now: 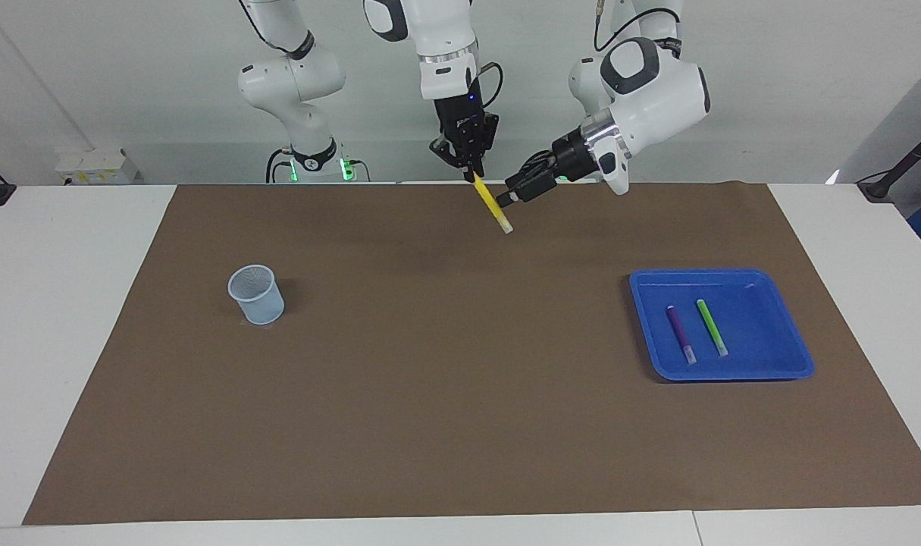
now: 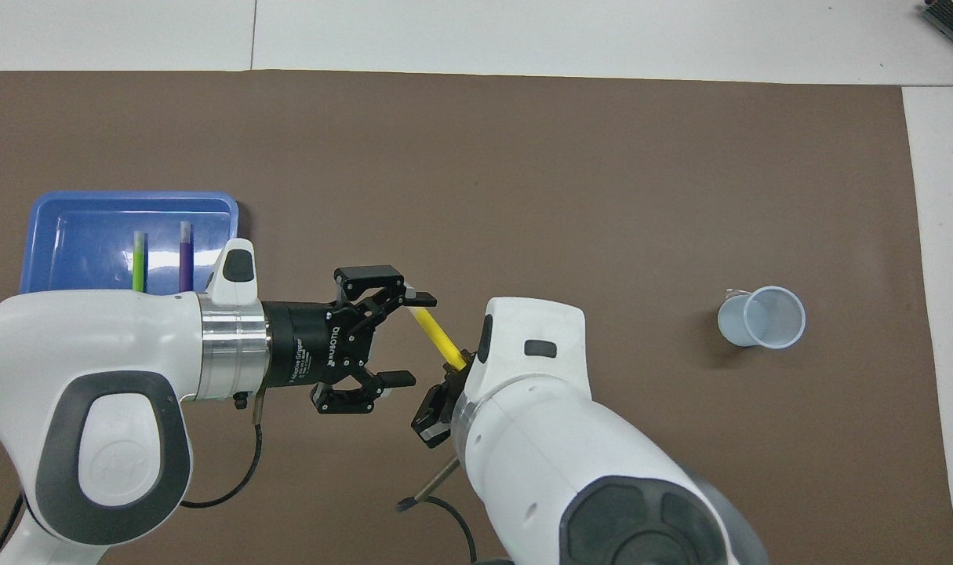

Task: Right arm passes pens to left for tray arrangement
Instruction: 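Close the left gripper on the yellow pen held by the right gripper, then open the right gripper and withdraw it while the left gripper holds the pen, then carry the yellow pen to the blue tray with the left gripper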

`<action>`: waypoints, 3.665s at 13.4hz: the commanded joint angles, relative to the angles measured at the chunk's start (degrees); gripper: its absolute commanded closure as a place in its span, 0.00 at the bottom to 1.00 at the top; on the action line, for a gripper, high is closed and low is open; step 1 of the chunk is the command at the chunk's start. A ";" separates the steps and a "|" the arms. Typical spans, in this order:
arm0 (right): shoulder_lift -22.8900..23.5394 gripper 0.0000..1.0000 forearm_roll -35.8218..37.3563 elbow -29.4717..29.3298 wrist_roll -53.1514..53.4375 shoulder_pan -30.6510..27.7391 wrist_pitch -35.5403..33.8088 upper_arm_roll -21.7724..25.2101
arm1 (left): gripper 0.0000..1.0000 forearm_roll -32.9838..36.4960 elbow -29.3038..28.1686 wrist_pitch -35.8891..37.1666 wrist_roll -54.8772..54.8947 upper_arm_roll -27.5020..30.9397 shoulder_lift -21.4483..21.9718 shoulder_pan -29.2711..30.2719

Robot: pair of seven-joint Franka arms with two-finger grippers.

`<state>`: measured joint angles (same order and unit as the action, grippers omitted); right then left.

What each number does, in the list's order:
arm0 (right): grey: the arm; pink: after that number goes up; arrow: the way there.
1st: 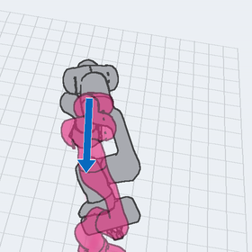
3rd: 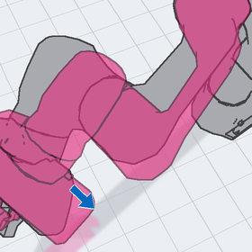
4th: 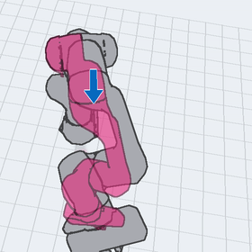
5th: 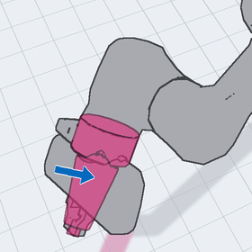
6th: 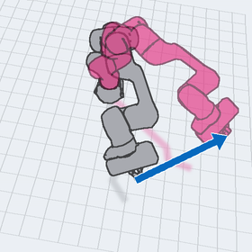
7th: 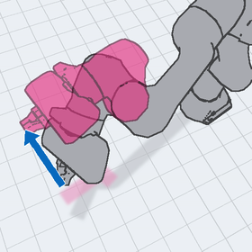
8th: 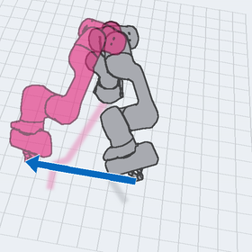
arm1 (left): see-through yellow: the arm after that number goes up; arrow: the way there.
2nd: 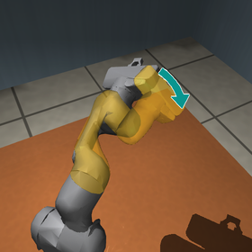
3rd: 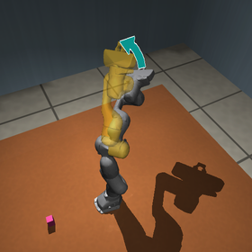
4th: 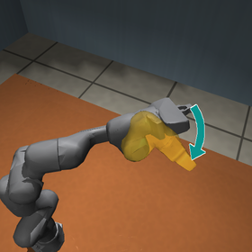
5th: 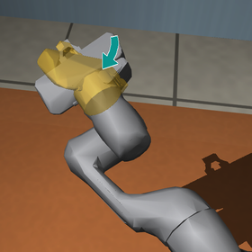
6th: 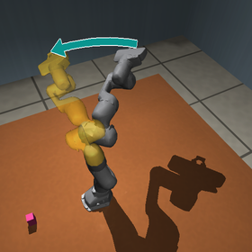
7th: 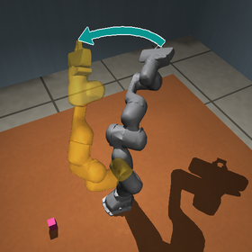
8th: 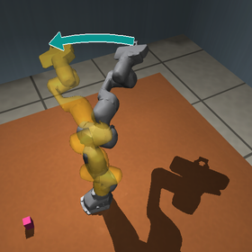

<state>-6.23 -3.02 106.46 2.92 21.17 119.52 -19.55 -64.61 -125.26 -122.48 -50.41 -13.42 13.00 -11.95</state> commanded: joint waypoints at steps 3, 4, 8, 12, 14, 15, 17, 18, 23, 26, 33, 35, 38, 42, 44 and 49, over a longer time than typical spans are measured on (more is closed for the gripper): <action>0.08 1.00 -0.67 0.51 -0.99 -0.17 2.12 0.04 | 0.06 -2.27 -2.62 -4.61 0.84 0.77 1.86 -2.64; 0.08 1.00 -0.67 0.51 -1.08 -0.17 2.12 0.04 | 0.09 -2.27 -2.62 -4.61 0.75 0.85 1.86 -2.64; 0.08 1.00 -0.67 0.51 -1.25 -0.26 2.21 0.04 | 0.37 -2.27 -2.53 -4.61 0.66 0.85 1.77 -2.64; 0.08 1.00 -0.67 0.51 -1.25 -0.26 2.21 0.04 | 0.52 -2.36 -2.53 -4.61 0.58 0.85 1.77 -2.64; 0.08 1.00 -0.67 0.51 -1.17 -0.34 2.30 0.04 | 0.66 -2.27 -2.53 -4.79 0.49 0.85 1.77 -2.64; 0.08 1.00 -0.67 0.51 -1.25 -0.34 2.30 0.04 | 0.79 -2.27 -2.53 -4.79 0.49 0.77 1.77 -2.73; 0.17 1.00 -0.67 0.51 -1.34 -0.43 2.30 0.04 | 1.00 -2.36 -2.44 -5.66 0.40 0.85 1.68 -3.87; 0.17 1.00 -0.67 0.51 -1.34 -0.43 2.30 0.04 | 1.00 -2.27 -2.35 -6.19 0.40 0.77 1.59 -4.22; 0.26 1.00 -0.76 0.51 3.28 -0.70 3.09 0.04 | 1.00 -2.27 -1.91 -6.19 0.31 0.85 1.42 -4.84; 0.17 0.00 -0.67 0.51 8.06 -0.26 3.44 0.04 | 1.00 -2.27 -1.83 -6.11 0.05 0.85 1.33 -4.48; 0.87 0.00 -0.41 -3.61 6.75 -7.36 -0.31 0.48 | 1.00 -1.31 -1.91 -5.15 4.15 1.21 1.24 -3.26; 0.87 0.00 -0.58 -6.86 4.47 -11.31 -6.20 0.56 | 1.00 3.66 -2.00 -2.26 7.24 1.21 1.33 -1.51; 0.61 0.00 -0.58 -7.58 1.22 -16.59 -11.31 0.74 | 1.00 12.48 -1.48 6.96 14.60 1.56 1.59 3.41; 0.78 0.00 -0.67 -7.05 0.42 -25.46 -16.23 0.74 | 1.00 28.18 1.33 19.00 27.78 1.73 1.33 11.49; 0.79 0.00 -0.67 -6.96 0.33 -28.98 -20.19 0.83 | 1.00 35.66 1.69 21.39 36.57 1.73 1.24 15.89; 3.85 0.00 0.03 -6.52 0.15 -34.97 -20.73 0.83 | 1.00 52.27 3.00 21.40 55.91 1.73 -1.73 24.59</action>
<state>-3.96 -3.12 100.19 3.99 -12.68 98.85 -17.91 -17.38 -123.95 -102.26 -0.75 -11.05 13.14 9.68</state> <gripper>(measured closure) 0.000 0.806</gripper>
